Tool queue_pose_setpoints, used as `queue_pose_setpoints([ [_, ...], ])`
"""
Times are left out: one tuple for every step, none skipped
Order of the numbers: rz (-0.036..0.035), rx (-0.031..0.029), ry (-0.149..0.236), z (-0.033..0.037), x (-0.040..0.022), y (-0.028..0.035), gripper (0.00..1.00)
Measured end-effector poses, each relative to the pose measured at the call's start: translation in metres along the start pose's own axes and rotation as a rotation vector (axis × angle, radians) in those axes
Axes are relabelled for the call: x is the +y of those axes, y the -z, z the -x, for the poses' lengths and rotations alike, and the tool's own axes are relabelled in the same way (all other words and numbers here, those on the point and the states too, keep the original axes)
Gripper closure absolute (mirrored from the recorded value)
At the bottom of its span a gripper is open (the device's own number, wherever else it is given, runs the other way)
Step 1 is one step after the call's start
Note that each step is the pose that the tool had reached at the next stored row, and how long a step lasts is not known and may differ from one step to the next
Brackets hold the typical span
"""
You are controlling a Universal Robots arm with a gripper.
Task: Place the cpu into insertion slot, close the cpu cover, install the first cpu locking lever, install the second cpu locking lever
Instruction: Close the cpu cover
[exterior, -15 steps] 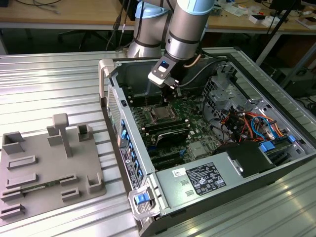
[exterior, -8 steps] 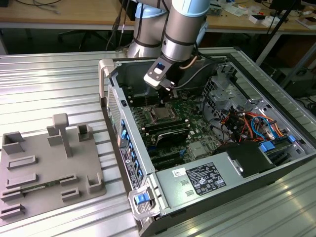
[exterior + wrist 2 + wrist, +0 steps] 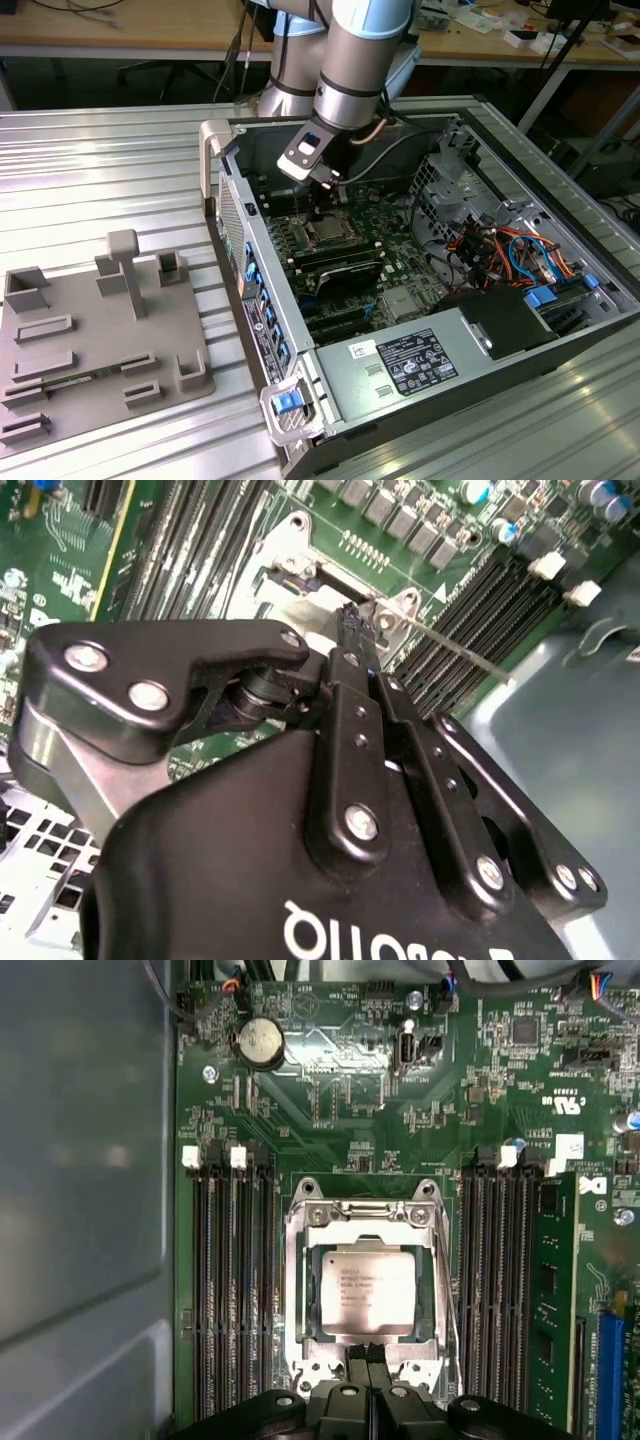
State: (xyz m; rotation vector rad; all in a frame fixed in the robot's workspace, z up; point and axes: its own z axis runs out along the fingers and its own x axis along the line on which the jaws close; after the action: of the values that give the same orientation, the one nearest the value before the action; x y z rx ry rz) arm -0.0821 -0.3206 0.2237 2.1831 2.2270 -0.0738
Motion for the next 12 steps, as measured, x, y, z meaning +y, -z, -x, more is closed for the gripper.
queue_pose_setpoints([
  [0.0001, 0.0000, 0.000, -0.0001, -0.0003, -0.0017, 0.89],
  [0.0000, 0.0000, 0.000, -0.0003, -0.0007, -0.0043, 0.89],
  [0.0001, 0.0000, 0.000, -0.0004, -0.0009, -0.0062, 0.89],
  [0.0001, 0.0001, 0.000, -0.0007, -0.0014, -0.0114, 0.89],
  [0.0000, 0.0000, 0.000, -0.0009, -0.0018, -0.0148, 0.89],
  [0.0000, 0.0000, 0.000, -0.0011, -0.0021, -0.0167, 0.89],
  [-0.0002, -0.0003, 0.000, -0.0012, -0.0024, -0.0184, 0.89],
  [-0.0004, -0.0008, 0.000, -0.0011, -0.0027, -0.0193, 0.89],
  [-0.0004, -0.0006, 0.000, -0.0011, -0.0027, -0.0193, 0.89],
  [-0.0004, -0.0004, 0.000, -0.0012, -0.0027, -0.0193, 0.89],
  [0.0002, 0.0003, 0.000, -0.0013, -0.0027, -0.0187, 0.89],
  [0.0005, 0.0013, 0.000, -0.0014, -0.0027, -0.0177, 0.89],
])
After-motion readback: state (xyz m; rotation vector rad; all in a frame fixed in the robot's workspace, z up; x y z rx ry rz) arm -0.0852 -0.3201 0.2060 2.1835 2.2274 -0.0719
